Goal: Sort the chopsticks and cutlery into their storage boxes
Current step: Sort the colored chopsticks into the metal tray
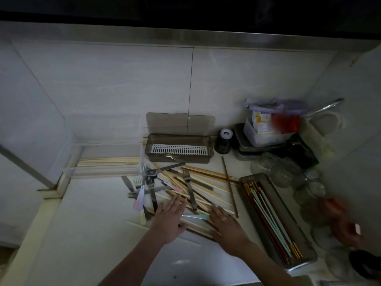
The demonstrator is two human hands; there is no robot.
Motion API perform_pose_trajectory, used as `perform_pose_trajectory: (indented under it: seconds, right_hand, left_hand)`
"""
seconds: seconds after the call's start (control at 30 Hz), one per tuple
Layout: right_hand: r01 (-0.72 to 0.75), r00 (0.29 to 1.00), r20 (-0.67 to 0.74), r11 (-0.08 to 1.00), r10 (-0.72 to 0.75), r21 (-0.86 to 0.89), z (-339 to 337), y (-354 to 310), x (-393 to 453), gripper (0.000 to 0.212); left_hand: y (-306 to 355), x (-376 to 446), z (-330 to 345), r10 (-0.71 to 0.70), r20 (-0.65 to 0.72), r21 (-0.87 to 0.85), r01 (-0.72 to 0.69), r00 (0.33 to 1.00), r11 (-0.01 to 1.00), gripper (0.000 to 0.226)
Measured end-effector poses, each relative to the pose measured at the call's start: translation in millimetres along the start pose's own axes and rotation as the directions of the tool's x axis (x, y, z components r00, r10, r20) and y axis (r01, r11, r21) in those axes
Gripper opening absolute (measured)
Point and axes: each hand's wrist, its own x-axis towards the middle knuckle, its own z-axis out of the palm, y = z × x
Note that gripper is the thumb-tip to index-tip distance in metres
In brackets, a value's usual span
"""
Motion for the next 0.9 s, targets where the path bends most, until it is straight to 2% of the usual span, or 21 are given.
perform_pose_trajectory:
  seconds: [0.07,0.3,0.4,0.47,0.6,0.7,0.8,0.9]
  right_hand:
    - [-0.005,1.0,0.006,1.0,0.005,-0.009,1.5,1.5,2.0,0.068]
    - [-0.147,0.989,0.022,0.989,0.147,-0.006,4.1,14.8,8.0,0.069]
    - [-0.171,0.985,0.018,0.984,0.171,0.047,-1.3,17.1,11.2,0.068]
    - [-0.185,0.983,0.006,0.98,0.186,0.072,-2.2,16.0,12.7,0.067]
    - [-0.19,0.972,-0.112,0.969,0.209,0.156,0.8,13.9,1.0,0.064]
    - [-0.181,0.943,-0.23,0.95,0.241,0.254,0.2,15.9,-16.3,0.059]
    - [-0.171,0.901,-0.342,0.944,0.266,0.284,-4.5,20.4,-36.4,0.057]
    - [-0.196,0.816,-0.505,0.956,0.282,0.219,-7.6,30.2,-53.5,0.055]
  left_hand:
    - [-0.4,1.8,-2.5,-0.018,0.032,0.001,0.018,0.999,1.0,0.073]
    - [4.6,-1.2,-3.9,-0.052,0.035,0.02,0.052,0.998,0.998,0.072]
    - [6.7,-9.7,-0.9,-0.021,-0.059,0.051,0.024,0.998,0.998,0.07]
    - [4.2,-13.2,8.9,-0.001,-0.043,0.049,0.003,0.999,0.999,0.073]
    - [-0.4,-19.4,16.3,0.109,0.052,0.017,-0.11,0.993,0.994,0.087]
    - [0.0,-14.0,13.7,0.077,0.092,0.059,-0.082,0.993,0.995,0.092]
    - [5.8,-3.6,1.7,0.097,0.027,0.071,-0.098,0.995,0.993,0.083]
    - [10.8,7.6,-0.4,0.143,0.034,0.075,-0.145,0.989,0.987,0.078]
